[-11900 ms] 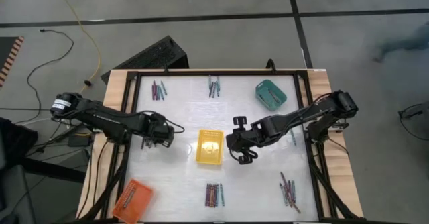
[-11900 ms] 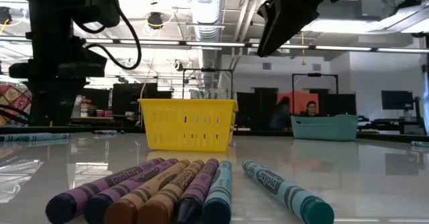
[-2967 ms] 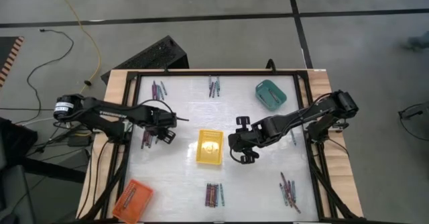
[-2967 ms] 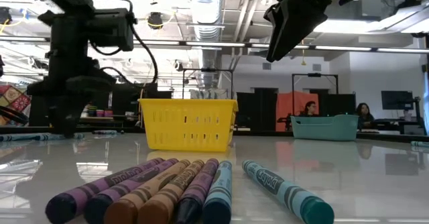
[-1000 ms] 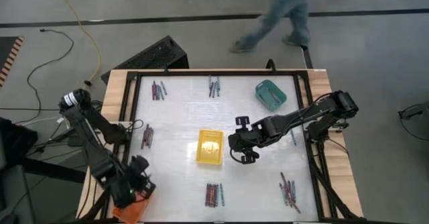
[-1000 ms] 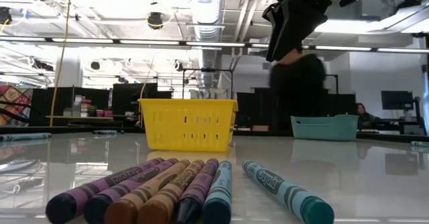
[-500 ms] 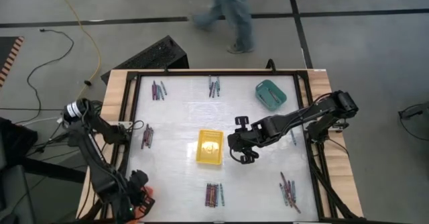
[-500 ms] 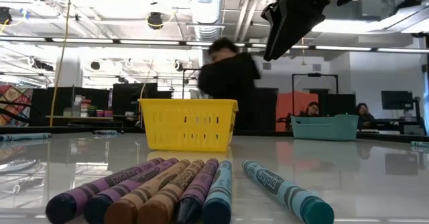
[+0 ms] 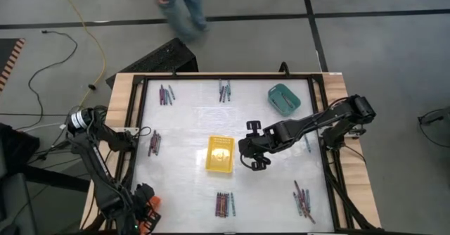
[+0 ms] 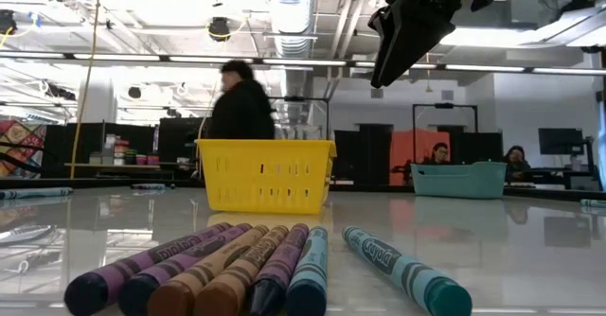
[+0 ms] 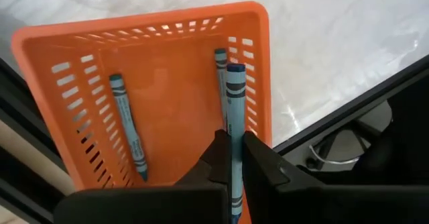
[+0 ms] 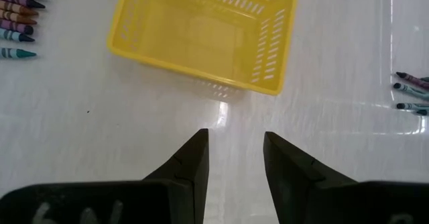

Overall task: Sort crayons
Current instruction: Put the dark blue crayon into the orange basket

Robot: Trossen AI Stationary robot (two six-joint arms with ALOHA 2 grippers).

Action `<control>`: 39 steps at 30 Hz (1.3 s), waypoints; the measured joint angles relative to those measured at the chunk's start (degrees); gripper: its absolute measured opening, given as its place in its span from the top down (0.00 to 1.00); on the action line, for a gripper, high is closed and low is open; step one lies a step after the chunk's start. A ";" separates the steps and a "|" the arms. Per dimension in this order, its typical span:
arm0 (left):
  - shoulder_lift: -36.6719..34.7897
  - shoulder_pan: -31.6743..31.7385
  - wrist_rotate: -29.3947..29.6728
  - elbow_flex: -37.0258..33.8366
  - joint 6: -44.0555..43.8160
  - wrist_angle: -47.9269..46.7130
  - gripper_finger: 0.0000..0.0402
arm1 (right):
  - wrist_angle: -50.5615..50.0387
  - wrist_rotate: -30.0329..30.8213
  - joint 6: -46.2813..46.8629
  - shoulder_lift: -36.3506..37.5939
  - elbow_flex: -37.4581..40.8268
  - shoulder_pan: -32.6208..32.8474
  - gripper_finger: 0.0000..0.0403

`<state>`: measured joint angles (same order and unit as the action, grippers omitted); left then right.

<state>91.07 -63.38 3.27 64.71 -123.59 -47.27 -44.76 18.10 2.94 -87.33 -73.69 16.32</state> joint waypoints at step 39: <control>-0.02 -0.67 -1.38 0.02 0.68 -4.79 0.76 | 0.01 -0.03 -0.15 0.00 0.00 0.02 0.66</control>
<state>91.05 -64.05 1.89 64.73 -122.91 -52.06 -44.75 18.07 2.79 -87.33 -73.70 16.34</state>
